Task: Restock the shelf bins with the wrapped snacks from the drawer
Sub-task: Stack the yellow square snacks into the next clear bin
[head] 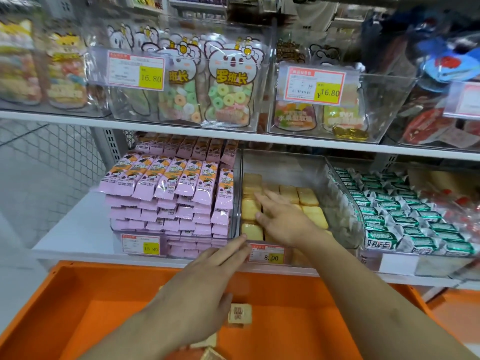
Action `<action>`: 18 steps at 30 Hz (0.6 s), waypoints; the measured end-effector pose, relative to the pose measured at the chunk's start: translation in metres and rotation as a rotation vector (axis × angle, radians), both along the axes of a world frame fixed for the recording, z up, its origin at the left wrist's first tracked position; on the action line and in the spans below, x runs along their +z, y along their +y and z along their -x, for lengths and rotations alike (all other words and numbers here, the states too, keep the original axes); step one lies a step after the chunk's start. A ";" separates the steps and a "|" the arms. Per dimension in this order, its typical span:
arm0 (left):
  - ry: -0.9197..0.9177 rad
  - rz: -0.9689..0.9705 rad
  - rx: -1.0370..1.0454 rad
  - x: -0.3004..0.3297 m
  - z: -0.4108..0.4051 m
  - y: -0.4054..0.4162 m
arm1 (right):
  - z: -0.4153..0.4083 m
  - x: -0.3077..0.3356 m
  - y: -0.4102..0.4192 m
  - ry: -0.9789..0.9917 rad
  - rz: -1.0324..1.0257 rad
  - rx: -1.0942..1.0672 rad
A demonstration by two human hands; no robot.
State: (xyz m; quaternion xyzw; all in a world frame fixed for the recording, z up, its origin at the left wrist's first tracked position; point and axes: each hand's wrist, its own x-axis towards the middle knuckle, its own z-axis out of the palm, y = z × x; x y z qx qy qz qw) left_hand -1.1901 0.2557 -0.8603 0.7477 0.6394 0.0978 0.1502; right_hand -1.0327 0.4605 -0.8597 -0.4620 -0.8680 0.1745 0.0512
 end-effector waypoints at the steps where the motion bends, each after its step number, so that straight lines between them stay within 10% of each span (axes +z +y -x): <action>1: -0.004 -0.001 0.000 -0.001 0.001 -0.002 | -0.004 0.004 -0.009 0.005 -0.019 0.012; 11: -0.092 0.070 0.102 -0.047 0.027 -0.048 | -0.055 0.003 -0.150 0.148 -0.171 0.171; 18: -0.144 0.201 0.198 -0.099 0.056 -0.071 | -0.032 -0.074 -0.206 -0.039 0.153 0.190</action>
